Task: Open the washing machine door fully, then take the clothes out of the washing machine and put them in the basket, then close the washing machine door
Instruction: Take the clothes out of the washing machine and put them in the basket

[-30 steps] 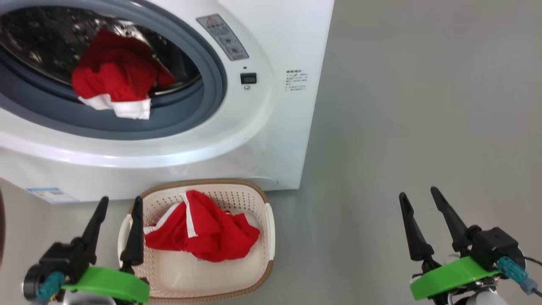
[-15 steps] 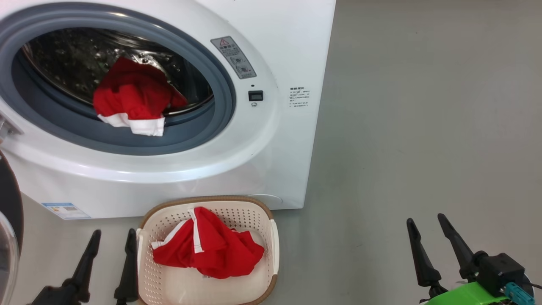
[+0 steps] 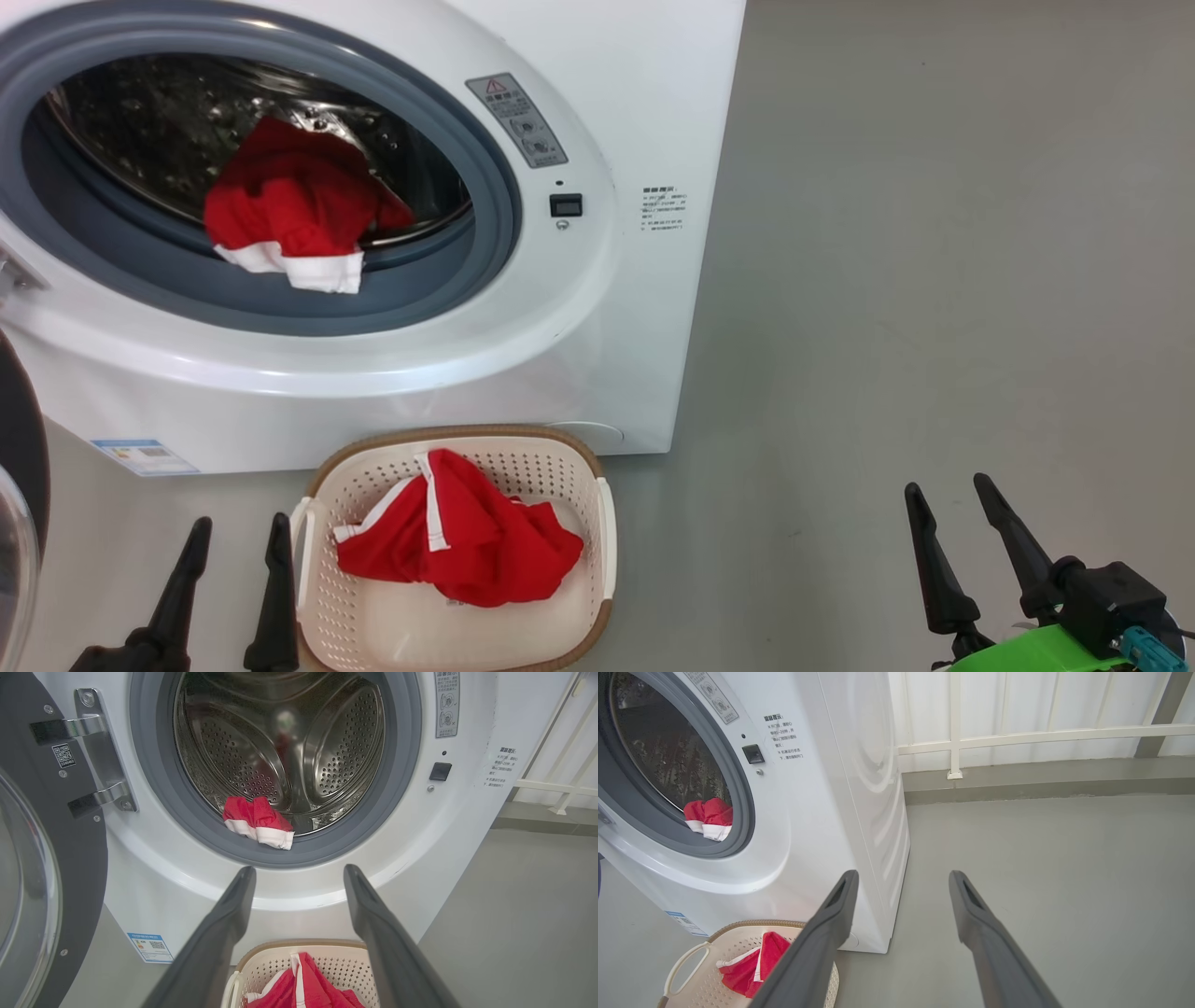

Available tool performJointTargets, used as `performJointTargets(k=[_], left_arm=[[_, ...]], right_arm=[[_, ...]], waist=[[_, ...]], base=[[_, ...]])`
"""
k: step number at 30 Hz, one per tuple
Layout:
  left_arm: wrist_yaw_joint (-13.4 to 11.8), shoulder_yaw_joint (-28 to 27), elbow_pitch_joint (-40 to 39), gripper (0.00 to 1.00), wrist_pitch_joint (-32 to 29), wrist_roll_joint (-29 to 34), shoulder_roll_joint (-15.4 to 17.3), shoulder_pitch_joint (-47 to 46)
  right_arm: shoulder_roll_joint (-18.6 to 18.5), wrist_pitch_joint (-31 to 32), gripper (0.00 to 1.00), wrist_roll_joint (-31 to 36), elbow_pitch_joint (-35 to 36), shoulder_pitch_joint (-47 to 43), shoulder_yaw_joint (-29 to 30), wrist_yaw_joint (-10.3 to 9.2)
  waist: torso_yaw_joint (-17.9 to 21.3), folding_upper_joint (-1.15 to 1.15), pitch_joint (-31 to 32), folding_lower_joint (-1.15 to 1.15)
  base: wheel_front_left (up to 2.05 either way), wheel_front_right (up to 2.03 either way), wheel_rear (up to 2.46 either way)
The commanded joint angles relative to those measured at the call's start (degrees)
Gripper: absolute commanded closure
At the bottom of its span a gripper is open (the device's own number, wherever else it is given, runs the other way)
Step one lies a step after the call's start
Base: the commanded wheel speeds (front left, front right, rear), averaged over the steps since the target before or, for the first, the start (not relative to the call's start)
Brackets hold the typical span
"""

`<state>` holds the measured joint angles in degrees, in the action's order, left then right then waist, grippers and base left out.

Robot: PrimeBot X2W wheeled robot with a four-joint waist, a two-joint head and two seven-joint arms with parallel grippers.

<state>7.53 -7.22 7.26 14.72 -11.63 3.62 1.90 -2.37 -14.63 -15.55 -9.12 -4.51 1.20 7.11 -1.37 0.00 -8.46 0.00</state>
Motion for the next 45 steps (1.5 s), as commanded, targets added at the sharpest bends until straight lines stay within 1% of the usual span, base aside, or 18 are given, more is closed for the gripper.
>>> performJointTargets(k=[1, 6, 12, 16, 21, 24, 30, 34, 40, 45], left_arm=[[0.0, -2.0, -1.7, 0.00, 0.3, 0.2, 0.4, -1.0], [0.0, -1.8, -1.4, 0.00, 0.3, 0.1, 0.4, -1.9], [0.0, -1.0, 0.4, 0.00, 0.3, 0.2, 1.4, -4.9], [0.0, 0.7, 2.6, 0.00, 0.3, -0.2, 3.7, -10.2], [0.0, 2.1, 7.5, 0.00, 0.3, -1.6, 6.8, -20.4], [0.0, 3.0, 11.8, 0.00, 0.3, -2.1, 9.1, -27.7], [0.0, 6.7, 24.8, 0.00, 0.3, -5.4, 13.3, -41.1], [0.0, 9.7, 33.4, 0.00, 0.3, -7.5, 15.7, -48.1], [0.0, 14.8, 44.9, 0.00, 0.1, -9.9, 17.9, -57.4], [0.0, 17.8, 51.8, 0.00, -0.1, -11.9, 18.9, -64.0]], right_arm=[[-0.5, -0.4, 0.00, 0.3, 1.6, 1.0, -1.1, 0.37], [-0.5, -0.4, 0.00, 0.1, 1.7, 1.8, -1.3, 0.37], [-0.5, -0.4, 0.00, -0.3, 1.9, 2.9, -1.3, 0.37], [-0.5, -0.4, 0.00, -0.7, 2.0, 3.9, -1.6, 0.37], [-0.5, -0.4, 0.00, -0.8, 2.4, 5.9, -1.9, 0.37], [-0.5, -0.4, 0.00, -0.8, 2.7, 7.4, -2.0, 0.37], [-0.5, -0.4, 0.00, -0.8, 3.1, 10.1, -2.5, 0.37], [-0.5, -0.4, 0.00, -1.3, 3.3, 11.1, -3.0, 0.37], [-0.5, -0.4, 0.00, -1.6, 3.7, 12.1, -3.6, 0.37], [-0.5, -0.4, 0.00, -1.9, 4.3, 13.1, -4.4, 0.37]], waist=[[0.1, 0.00, -0.2, 0.00], [0.2, 0.00, -1.1, 0.00], [0.0, 0.00, -2.9, 0.00], [-0.2, 0.00, -4.8, 0.00], [0.0, 0.00, -8.5, 0.00], [0.2, 0.00, -11.1, 0.00], [1.7, 0.00, -15.4, 0.00], [3.1, 0.00, -17.5, 0.00], [4.5, 0.00, -20.3, 0.00], [5.7, 0.00, -22.6, 0.00]], base=[[0.00, 0.00, 0.00], [0.00, 0.00, 0.00], [0.00, 0.00, 0.00], [0.00, 0.00, 0.00], [0.00, 0.00, 0.00], [0.00, 0.00, 0.00], [0.00, 0.00, 0.00], [0.00, 0.00, 0.00], [0.00, 0.00, 0.00], [0.00, 0.00, 0.00]])
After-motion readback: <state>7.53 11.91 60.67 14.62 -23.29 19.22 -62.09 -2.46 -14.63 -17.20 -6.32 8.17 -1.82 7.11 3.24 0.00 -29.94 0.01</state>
